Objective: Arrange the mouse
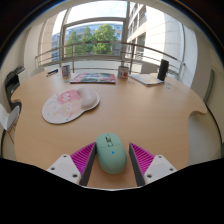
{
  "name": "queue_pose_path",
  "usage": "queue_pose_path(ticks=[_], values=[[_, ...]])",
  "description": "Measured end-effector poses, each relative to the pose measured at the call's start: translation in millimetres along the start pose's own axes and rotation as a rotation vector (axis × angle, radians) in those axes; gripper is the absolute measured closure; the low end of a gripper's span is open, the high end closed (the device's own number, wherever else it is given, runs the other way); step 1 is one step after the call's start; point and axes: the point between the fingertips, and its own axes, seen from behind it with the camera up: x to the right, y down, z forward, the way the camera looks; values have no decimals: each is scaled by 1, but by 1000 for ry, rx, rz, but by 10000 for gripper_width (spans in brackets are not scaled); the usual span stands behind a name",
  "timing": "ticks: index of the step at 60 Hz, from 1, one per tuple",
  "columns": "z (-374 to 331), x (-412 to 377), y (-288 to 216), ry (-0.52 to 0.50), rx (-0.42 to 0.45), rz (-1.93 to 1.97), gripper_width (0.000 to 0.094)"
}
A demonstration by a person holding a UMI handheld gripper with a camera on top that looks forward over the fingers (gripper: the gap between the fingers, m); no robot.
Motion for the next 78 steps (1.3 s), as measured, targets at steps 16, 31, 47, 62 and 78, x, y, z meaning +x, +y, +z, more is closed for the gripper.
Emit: queue_pose_path(ticks=[16,31,47,62,78], values=[[5,-6,-4,-26,-6,3,511],[-25,22,-120,76,154,102,532],[-19,-55,-268,22,344,129,535],[95,-171,-180,-94,89,76,528],[136,-171,-139,-56,-30,63,374]])
